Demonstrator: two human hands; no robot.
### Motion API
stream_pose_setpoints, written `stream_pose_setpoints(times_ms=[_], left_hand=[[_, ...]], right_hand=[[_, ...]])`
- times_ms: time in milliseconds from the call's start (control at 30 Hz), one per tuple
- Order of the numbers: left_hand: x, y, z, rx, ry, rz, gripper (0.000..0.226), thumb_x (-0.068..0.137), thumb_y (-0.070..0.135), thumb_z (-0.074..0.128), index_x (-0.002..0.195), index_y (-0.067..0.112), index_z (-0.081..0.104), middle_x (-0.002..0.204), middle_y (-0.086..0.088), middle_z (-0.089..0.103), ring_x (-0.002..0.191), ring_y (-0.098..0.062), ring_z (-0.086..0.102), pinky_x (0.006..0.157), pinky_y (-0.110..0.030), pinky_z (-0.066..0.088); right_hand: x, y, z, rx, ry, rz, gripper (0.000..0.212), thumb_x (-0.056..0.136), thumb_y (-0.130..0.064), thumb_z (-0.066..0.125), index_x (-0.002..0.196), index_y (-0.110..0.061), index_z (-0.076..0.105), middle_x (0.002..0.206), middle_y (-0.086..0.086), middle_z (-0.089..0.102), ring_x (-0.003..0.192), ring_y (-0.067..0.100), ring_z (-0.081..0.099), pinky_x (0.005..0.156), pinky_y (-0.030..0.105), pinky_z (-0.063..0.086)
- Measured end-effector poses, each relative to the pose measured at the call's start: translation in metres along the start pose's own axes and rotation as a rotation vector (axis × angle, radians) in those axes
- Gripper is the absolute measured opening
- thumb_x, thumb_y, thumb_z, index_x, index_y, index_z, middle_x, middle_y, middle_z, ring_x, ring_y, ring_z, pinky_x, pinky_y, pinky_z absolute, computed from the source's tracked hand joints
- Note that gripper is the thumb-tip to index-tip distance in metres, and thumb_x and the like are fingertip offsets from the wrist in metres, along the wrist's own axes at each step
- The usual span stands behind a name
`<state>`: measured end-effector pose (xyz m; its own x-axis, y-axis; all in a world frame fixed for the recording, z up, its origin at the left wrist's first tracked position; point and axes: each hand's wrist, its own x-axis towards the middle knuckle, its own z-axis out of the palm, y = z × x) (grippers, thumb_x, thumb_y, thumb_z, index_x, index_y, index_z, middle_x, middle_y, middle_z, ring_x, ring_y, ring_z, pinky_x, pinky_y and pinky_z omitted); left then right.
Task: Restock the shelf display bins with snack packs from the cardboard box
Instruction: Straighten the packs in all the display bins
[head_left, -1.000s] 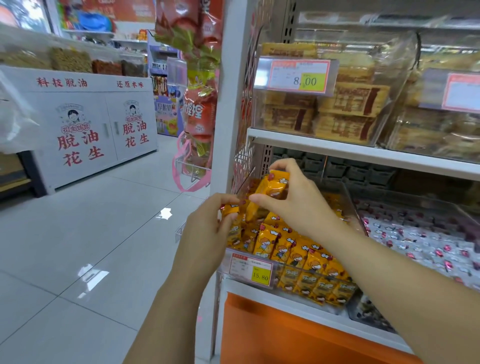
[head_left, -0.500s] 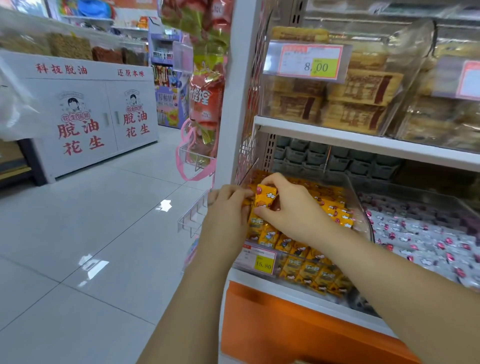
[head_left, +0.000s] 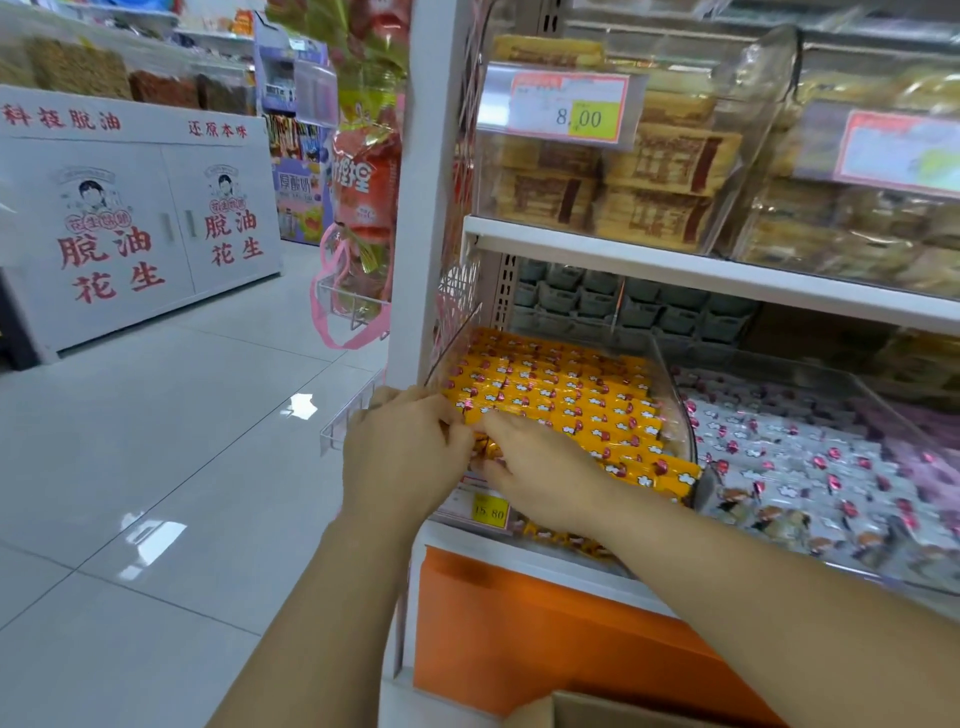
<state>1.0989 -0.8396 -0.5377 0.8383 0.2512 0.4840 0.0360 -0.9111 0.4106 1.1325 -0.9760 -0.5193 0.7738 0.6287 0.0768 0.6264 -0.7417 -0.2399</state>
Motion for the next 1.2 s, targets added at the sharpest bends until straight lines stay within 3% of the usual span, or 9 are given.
stream_pose_setpoints(times_ms=[133, 233, 333, 433, 600, 767, 933, 1033, 1200], left_hand=[[0.001, 0.005, 0.006, -0.061, 0.101, 0.140, 0.038, 0.086, 0.035, 0.042, 0.097, 0.017, 0.073, 0.096, -0.003, 0.070, 0.099, -0.028, 0.059, 0.079, -0.036, 0.046], [0.004, 0.012, 0.020, -0.140, 0.016, 0.345, 0.049, 0.092, 0.040, 0.032, 0.112, 0.015, 0.069, 0.111, -0.004, 0.068, 0.109, -0.028, 0.059, 0.095, -0.043, 0.047], [0.004, 0.021, 0.029, 0.003, -0.145, 0.336, 0.071, 0.086, 0.060, 0.007, 0.134, 0.035, 0.052, 0.136, 0.009, 0.055, 0.135, -0.020, 0.039, 0.115, -0.049, 0.016], [0.005, 0.023, 0.037, 0.135, -0.229, 0.285, 0.082, 0.075, 0.068, -0.009, 0.140, 0.048, 0.036, 0.148, 0.016, 0.040, 0.143, -0.016, 0.023, 0.113, -0.044, -0.003], [-0.001, 0.026, 0.031, 0.192, -0.347, 0.265, 0.047, 0.097, 0.059, 0.020, 0.133, 0.046, 0.046, 0.144, 0.019, 0.042, 0.139, -0.015, 0.026, 0.115, -0.045, -0.002], [-0.013, 0.026, 0.022, 0.256, -0.376, 0.275, 0.077, 0.078, 0.064, -0.008, 0.132, 0.046, 0.044, 0.141, 0.020, 0.043, 0.136, -0.013, 0.031, 0.113, -0.045, -0.004], [0.008, 0.036, 0.013, 0.119, -0.471, 0.192, 0.042, 0.100, 0.053, 0.023, 0.136, 0.046, 0.042, 0.146, 0.015, 0.040, 0.137, -0.015, 0.030, 0.117, -0.044, 0.008], [0.036, 0.033, 0.018, -0.078, -0.453, 0.146, 0.039, 0.100, 0.045, 0.032, 0.134, 0.036, 0.050, 0.139, 0.006, 0.048, 0.129, -0.020, 0.042, 0.110, -0.044, 0.030], [0.099, 0.044, 0.045, -0.059, -0.548, 0.195, 0.047, 0.099, 0.038, 0.043, 0.145, 0.028, 0.037, 0.146, -0.005, 0.041, 0.134, -0.026, 0.038, 0.110, -0.041, 0.033]], right_hand=[[-0.009, 0.000, -0.028, -0.180, 0.040, -0.027, 0.047, 0.097, -0.042, 0.042, 0.140, -0.025, 0.039, 0.136, 0.000, 0.052, 0.123, 0.025, 0.047, 0.099, 0.040, 0.041], [-0.018, 0.027, -0.045, -0.240, 0.051, 0.176, 0.059, 0.096, -0.055, 0.034, 0.149, -0.032, 0.021, 0.151, -0.002, 0.037, 0.137, 0.023, 0.035, 0.107, 0.041, 0.031], [-0.029, 0.052, -0.040, -0.215, -0.121, 0.324, 0.061, 0.093, -0.065, 0.022, 0.147, -0.037, 0.027, 0.152, -0.005, 0.034, 0.140, 0.023, 0.029, 0.108, 0.048, 0.026], [-0.033, 0.054, -0.023, -0.229, -0.134, 0.337, 0.060, 0.094, -0.064, 0.016, 0.147, -0.039, 0.023, 0.155, -0.005, 0.026, 0.143, 0.023, 0.020, 0.109, 0.050, 0.024], [-0.041, 0.050, -0.008, -0.275, -0.070, 0.327, 0.056, 0.096, -0.061, 0.017, 0.148, -0.039, 0.018, 0.158, -0.003, 0.018, 0.144, 0.022, 0.014, 0.109, 0.050, 0.026], [-0.059, 0.045, -0.003, -0.314, -0.081, 0.240, 0.055, 0.099, -0.055, 0.019, 0.150, -0.035, 0.014, 0.156, -0.003, 0.021, 0.141, 0.023, 0.022, 0.110, 0.044, 0.024], [-0.029, 0.061, -0.039, 0.080, -0.164, 0.269, 0.055, 0.102, -0.047, 0.023, 0.150, -0.020, 0.025, 0.157, 0.005, 0.024, 0.143, 0.024, 0.023, 0.116, 0.039, 0.022], [0.005, 0.079, -0.050, 0.011, -0.063, 0.299, 0.053, 0.102, -0.044, 0.029, 0.149, -0.021, 0.025, 0.156, 0.006, 0.024, 0.142, 0.028, 0.022, 0.115, 0.041, 0.024], [0.051, 0.107, -0.061, -0.159, -0.244, 0.263, 0.068, 0.096, -0.049, 0.043, 0.151, -0.019, 0.017, 0.155, 0.009, 0.025, 0.141, 0.029, 0.025, 0.115, 0.037, 0.024]])
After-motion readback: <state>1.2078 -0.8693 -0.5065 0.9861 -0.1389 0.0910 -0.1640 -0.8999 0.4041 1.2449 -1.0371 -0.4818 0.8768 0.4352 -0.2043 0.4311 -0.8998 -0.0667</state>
